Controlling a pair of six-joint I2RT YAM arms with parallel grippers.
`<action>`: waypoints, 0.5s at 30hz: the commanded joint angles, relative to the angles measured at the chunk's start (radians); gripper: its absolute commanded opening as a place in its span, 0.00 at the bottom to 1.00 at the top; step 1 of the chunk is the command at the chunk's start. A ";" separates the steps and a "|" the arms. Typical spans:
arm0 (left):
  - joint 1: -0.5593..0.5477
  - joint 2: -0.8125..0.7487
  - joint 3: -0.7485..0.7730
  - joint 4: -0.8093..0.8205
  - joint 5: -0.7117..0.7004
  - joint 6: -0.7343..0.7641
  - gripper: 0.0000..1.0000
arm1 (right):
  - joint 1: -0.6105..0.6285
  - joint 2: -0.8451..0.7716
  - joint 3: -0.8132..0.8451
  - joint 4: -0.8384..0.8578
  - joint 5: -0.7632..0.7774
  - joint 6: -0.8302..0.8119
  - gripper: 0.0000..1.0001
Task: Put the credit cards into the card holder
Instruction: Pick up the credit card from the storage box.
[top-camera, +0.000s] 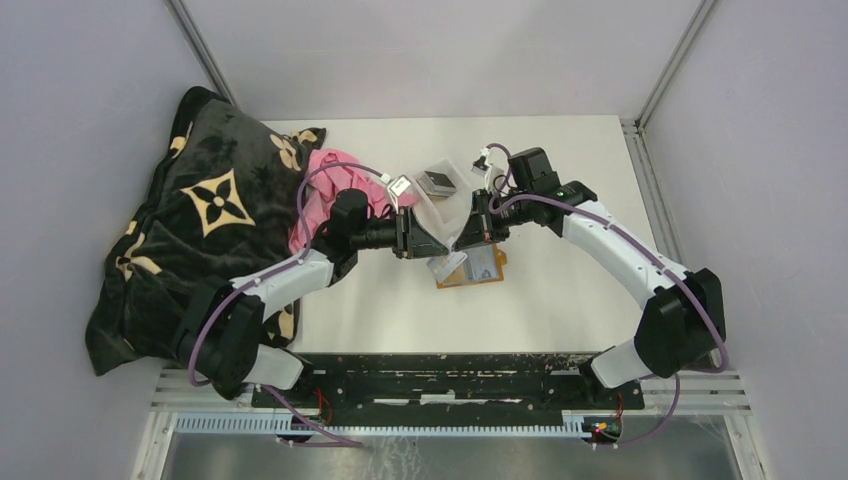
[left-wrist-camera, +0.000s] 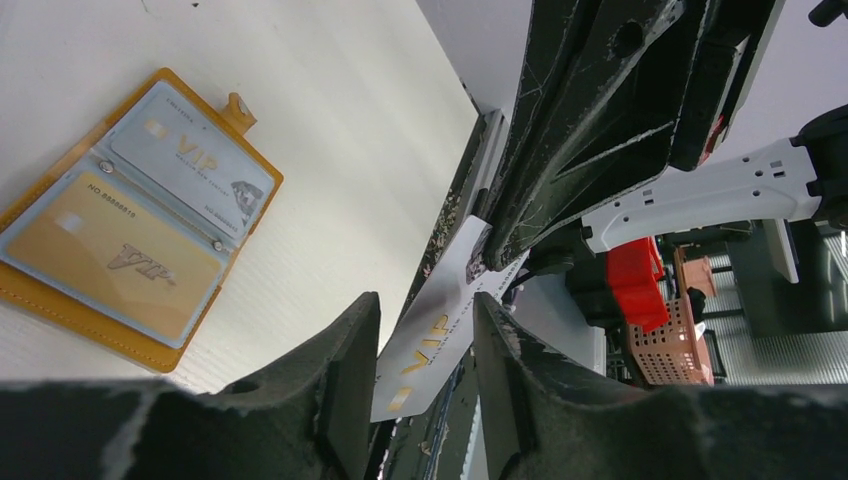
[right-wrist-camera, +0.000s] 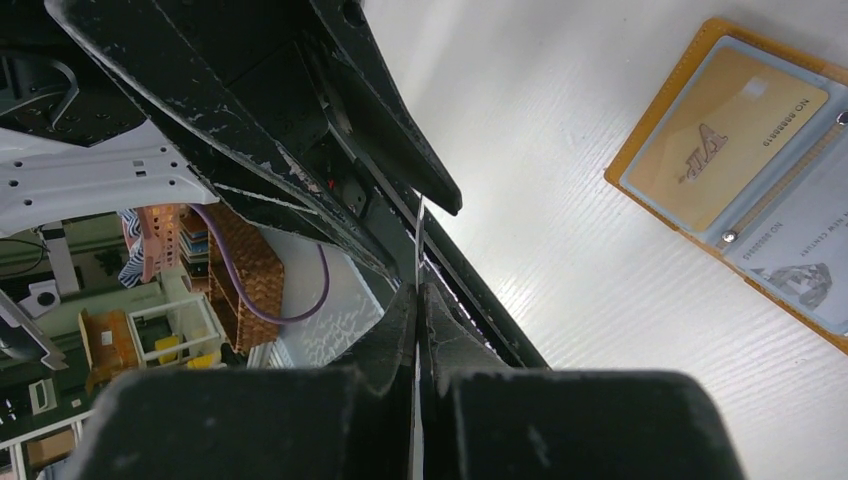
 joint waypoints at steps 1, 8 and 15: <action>-0.007 0.013 -0.005 0.054 0.072 0.014 0.44 | -0.011 0.016 0.020 0.068 -0.046 0.018 0.01; -0.007 0.028 -0.003 0.081 0.106 -0.016 0.22 | -0.043 0.058 0.026 0.114 -0.129 0.048 0.01; -0.006 0.039 -0.012 0.123 0.138 -0.062 0.03 | -0.070 0.112 0.036 0.199 -0.182 0.094 0.01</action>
